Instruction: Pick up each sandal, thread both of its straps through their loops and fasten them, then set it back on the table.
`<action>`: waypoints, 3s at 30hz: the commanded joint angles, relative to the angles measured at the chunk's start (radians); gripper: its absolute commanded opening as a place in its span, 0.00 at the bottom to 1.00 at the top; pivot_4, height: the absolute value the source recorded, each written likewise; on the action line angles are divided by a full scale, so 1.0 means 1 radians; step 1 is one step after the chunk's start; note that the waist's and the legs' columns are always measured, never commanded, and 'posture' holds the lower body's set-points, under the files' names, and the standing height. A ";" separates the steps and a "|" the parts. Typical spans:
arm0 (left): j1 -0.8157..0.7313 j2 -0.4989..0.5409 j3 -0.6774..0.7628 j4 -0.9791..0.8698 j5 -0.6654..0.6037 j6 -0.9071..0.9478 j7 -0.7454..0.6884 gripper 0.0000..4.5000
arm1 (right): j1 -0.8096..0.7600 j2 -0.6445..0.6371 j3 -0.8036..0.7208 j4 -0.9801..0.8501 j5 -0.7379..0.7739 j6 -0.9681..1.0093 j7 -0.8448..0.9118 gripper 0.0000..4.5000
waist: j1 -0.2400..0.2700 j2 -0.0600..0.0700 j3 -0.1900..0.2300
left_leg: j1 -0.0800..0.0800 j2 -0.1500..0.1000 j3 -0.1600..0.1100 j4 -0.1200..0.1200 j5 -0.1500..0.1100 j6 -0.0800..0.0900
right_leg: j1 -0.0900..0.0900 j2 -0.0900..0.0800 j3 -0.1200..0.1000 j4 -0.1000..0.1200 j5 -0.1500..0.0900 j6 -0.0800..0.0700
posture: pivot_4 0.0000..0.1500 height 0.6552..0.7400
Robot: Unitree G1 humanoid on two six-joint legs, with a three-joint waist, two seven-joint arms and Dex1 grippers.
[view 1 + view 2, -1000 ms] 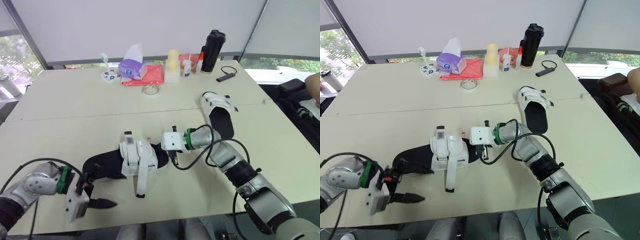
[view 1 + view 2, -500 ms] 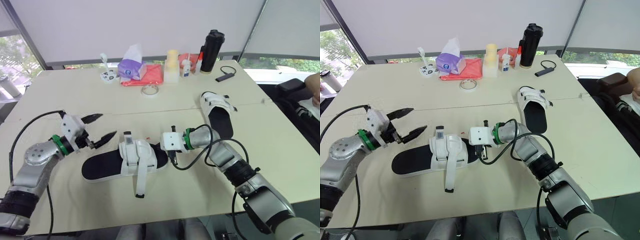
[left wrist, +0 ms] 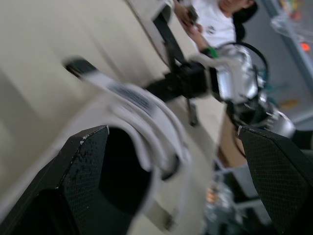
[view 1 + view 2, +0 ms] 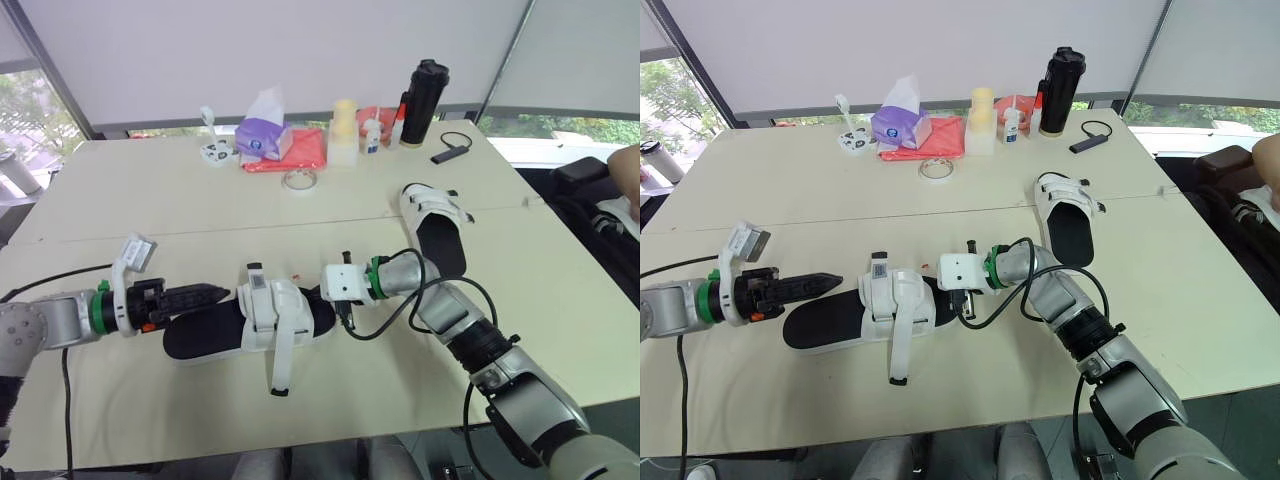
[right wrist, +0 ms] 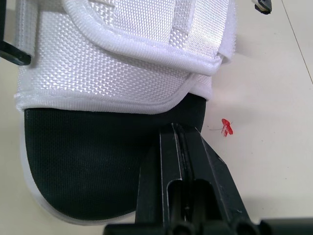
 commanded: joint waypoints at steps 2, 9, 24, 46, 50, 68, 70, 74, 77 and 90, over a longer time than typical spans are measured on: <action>0.074 0.042 0.040 -0.082 0.010 0.067 -0.098 0.98 | 0.021 -0.013 0.010 0.015 -0.032 0.036 -0.002 0.00 | 0.001 0.000 0.000 | 0.000 0.000 0.000 -0.002 0.000 0.000 | -0.001 -0.002 0.000 0.000 0.000 -0.001 | 1.00 1.00; 0.231 0.030 0.041 -0.214 0.071 0.069 -0.139 0.98 | 0.035 -0.015 0.008 -0.010 -0.029 0.056 -0.003 0.00 | 0.004 0.000 0.000 | 0.000 0.001 0.000 -0.006 -0.002 -0.003 | -0.005 -0.003 0.002 -0.002 0.000 -0.002 | 1.00 1.00; 0.253 -0.284 -0.039 -0.398 0.362 -0.219 0.090 0.98 | 0.048 -0.015 0.008 -0.045 -0.030 0.084 0.004 0.00 | 0.014 -0.001 -0.001 | 0.000 0.000 0.003 -0.007 -0.001 -0.001 | -0.004 -0.006 0.002 -0.003 0.000 -0.003 | 1.00 1.00; 0.197 -0.419 -0.176 -0.375 0.442 -0.238 0.110 0.98 | 0.063 -0.018 0.004 -0.079 -0.033 0.108 0.003 0.00 | 0.014 0.000 -0.002 | 0.001 0.000 0.005 -0.007 -0.001 -0.002 | -0.002 -0.006 0.002 -0.004 0.000 -0.003 | 1.00 1.00; 0.192 -0.424 -0.177 -0.378 0.437 -0.222 0.105 0.81 | 0.065 -0.018 0.003 -0.082 -0.035 0.111 0.002 0.00 | 0.014 0.000 -0.002 | 0.001 0.000 0.005 -0.007 -0.001 -0.002 | -0.002 -0.006 0.002 -0.004 0.000 -0.003 | 1.00 1.00; -0.013 -0.360 -0.033 -0.379 0.078 0.032 0.129 0.01 | 0.065 -0.018 0.003 -0.084 -0.036 0.113 0.001 0.00 | 0.013 -0.001 -0.002 | 0.000 0.000 0.003 -0.008 -0.001 -0.001 | -0.002 -0.006 0.001 -0.004 -0.001 -0.002 | 1.00 1.00; -0.057 -0.373 -0.024 -0.357 0.068 0.036 0.154 0.01 | 0.065 -0.017 0.003 -0.084 -0.036 0.113 0.001 0.00 | 0.012 -0.001 -0.002 | 0.000 -0.001 0.003 -0.008 0.000 -0.001 | -0.002 -0.006 0.001 -0.004 -0.001 -0.002 | 1.00 1.00; -0.119 -0.401 -0.019 -0.320 0.064 0.033 0.197 0.01 | 0.064 -0.014 0.004 -0.080 -0.037 0.112 -0.001 0.00 | 0.011 -0.001 -0.002 | 0.000 -0.002 0.004 -0.008 0.000 0.000 | -0.002 -0.006 0.001 -0.004 -0.001 -0.001 | 1.00 1.00; -0.207 -0.466 -0.057 -0.241 0.170 -0.048 0.235 0.01 | 0.063 -0.010 0.005 -0.080 -0.037 0.112 -0.003 0.00 | 0.014 -0.002 -0.002 | 0.000 -0.002 0.005 -0.008 0.000 0.000 | -0.002 -0.005 0.001 -0.004 -0.001 -0.001 | 1.00 1.00; -0.246 -0.523 -0.071 -0.076 0.246 -0.031 0.175 0.01 | 0.069 -0.015 0.004 -0.095 -0.039 0.124 -0.005 0.00 | 0.011 -0.003 -0.002 | 0.001 -0.002 0.005 -0.008 0.001 -0.001 | -0.002 -0.004 0.001 -0.004 -0.001 0.000 | 1.00 1.00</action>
